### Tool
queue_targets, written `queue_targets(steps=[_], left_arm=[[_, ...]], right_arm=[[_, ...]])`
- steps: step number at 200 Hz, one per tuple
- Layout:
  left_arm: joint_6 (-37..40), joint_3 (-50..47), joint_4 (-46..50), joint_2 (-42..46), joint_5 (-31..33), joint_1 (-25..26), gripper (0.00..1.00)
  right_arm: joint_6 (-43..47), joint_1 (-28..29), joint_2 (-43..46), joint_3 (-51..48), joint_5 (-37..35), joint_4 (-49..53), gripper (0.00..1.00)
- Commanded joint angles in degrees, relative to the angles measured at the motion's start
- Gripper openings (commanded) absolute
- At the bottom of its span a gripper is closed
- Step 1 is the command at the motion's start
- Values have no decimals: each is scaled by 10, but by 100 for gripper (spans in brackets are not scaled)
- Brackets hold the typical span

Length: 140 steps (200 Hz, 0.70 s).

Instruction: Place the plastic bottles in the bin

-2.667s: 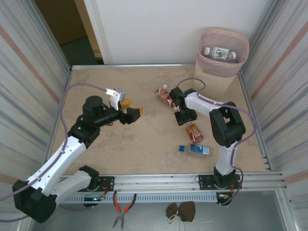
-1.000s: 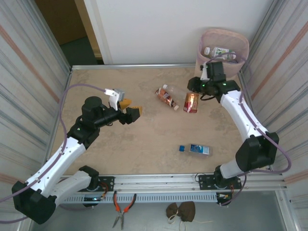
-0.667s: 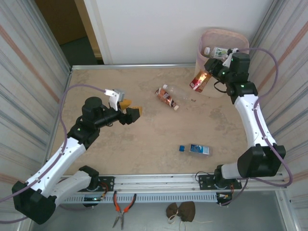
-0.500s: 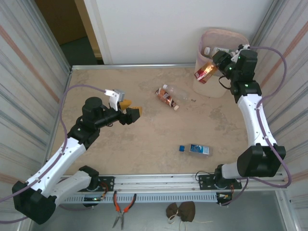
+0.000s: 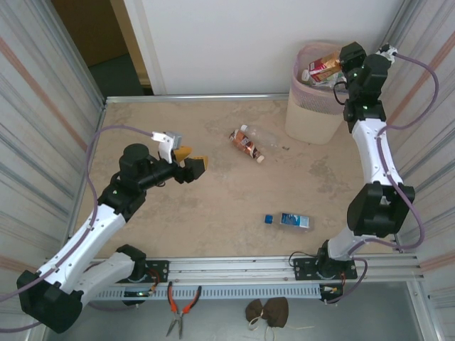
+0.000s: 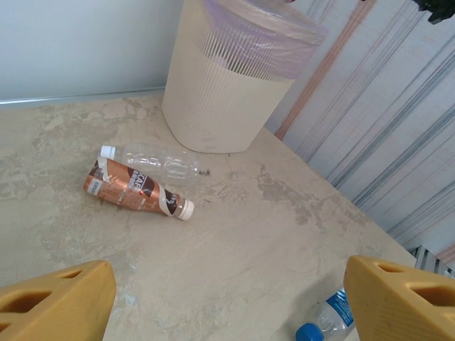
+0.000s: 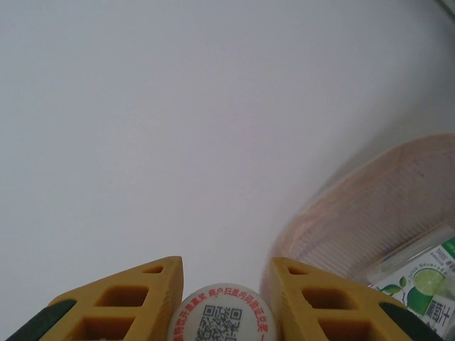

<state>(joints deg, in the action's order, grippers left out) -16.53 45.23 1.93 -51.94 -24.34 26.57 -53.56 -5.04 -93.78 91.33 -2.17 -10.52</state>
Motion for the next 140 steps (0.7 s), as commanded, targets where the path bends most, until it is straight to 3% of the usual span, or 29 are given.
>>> queue_targets(steps=[1,103,125,140], left_arm=[[1,6,5,9,9,-4,84],[-3,0,15,19,24,-5,84],[-5,0,14,20,24,-5,84],[-5,-1,13,21,24,-5,84]], right_arm=[[3,5,-28,23,-29,-36,19],[50,53,-146,59,-31,-7,22],[62,54,-157,72,-24,19,29],[69,52,-154,76,-19,30,39]])
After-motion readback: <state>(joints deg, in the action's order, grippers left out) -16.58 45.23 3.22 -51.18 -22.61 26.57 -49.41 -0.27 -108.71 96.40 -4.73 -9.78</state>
